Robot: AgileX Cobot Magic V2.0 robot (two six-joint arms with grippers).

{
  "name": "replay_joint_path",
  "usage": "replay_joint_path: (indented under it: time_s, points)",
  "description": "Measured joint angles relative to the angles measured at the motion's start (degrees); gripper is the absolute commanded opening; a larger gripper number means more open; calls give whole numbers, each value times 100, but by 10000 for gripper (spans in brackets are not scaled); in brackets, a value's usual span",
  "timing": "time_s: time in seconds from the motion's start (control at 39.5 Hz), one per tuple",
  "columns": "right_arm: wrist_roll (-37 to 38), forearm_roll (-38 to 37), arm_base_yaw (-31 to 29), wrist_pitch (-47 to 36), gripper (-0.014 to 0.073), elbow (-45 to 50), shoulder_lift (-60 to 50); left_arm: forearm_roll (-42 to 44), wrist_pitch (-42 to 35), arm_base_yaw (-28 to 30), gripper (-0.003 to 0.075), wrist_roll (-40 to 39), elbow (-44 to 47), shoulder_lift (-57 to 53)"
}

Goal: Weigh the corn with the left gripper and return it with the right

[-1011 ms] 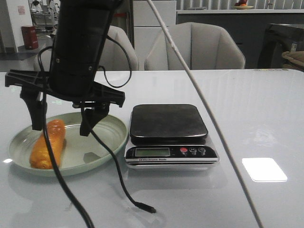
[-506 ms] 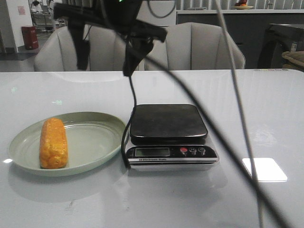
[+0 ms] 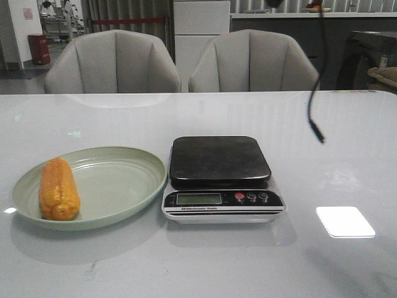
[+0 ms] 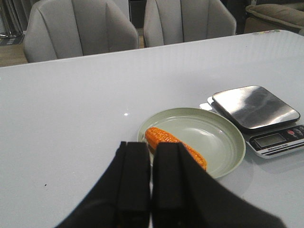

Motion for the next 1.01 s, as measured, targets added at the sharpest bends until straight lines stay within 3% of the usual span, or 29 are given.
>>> replay_joint_path:
  time_s: [0.3, 0.78, 1.01]
  points:
    - [-486, -35, -155, -383, 589, 1412, -1254, 0, 0, 0, 124, 0, 0, 0]
    - [-811, -2, -91, -3782, 589, 6079, -4835, 0, 0, 0, 124, 0, 0, 0]
    - [-949, -2, -91, -5057, 589, 7725, -6486, 4, 0, 0, 124, 0, 0, 0]
